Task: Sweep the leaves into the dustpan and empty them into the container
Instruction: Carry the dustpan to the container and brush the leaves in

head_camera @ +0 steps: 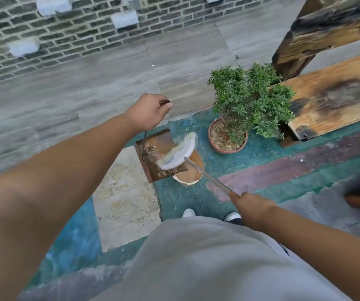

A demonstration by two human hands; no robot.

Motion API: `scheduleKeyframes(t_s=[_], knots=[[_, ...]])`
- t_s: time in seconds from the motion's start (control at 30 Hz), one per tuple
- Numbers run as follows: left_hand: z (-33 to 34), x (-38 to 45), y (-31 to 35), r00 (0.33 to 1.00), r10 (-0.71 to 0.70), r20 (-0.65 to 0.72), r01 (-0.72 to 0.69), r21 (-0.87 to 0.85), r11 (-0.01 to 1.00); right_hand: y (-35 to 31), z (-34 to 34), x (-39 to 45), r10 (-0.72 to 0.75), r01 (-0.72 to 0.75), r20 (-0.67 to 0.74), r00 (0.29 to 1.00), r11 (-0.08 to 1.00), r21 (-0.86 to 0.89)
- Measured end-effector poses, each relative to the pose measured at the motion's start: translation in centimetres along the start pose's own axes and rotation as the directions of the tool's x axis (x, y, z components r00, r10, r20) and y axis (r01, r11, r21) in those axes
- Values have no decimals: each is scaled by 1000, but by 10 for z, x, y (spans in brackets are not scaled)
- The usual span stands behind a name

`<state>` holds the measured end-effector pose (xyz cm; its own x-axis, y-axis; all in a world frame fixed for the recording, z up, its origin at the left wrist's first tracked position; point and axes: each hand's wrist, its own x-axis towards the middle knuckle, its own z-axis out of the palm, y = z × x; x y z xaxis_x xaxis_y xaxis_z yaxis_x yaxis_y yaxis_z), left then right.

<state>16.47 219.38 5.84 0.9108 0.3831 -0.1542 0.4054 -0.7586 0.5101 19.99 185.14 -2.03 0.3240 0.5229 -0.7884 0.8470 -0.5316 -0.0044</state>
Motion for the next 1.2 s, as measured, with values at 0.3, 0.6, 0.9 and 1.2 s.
scheduleKeyframes(t_s=[0.3, 0.6, 0.9, 1.2], knots=[[3, 0, -2, 991, 111, 72, -118, 99, 988, 15, 21, 5, 82, -84, 30, 996, 995, 56], [5, -11, 6, 982, 180, 64, -187, 133, 973, 13, 27, -5, 168, -177, 57, 984, 962, 210], [2, -23, 3, 960, 249, 128, -271, 203, 941, 3, 0, -9, 120, -79, -49, 992, 861, 503], [0, -20, 8, 965, 247, 88, -260, 184, 948, -50, -54, 42, 53, -5, -94, 994, 897, 442]])
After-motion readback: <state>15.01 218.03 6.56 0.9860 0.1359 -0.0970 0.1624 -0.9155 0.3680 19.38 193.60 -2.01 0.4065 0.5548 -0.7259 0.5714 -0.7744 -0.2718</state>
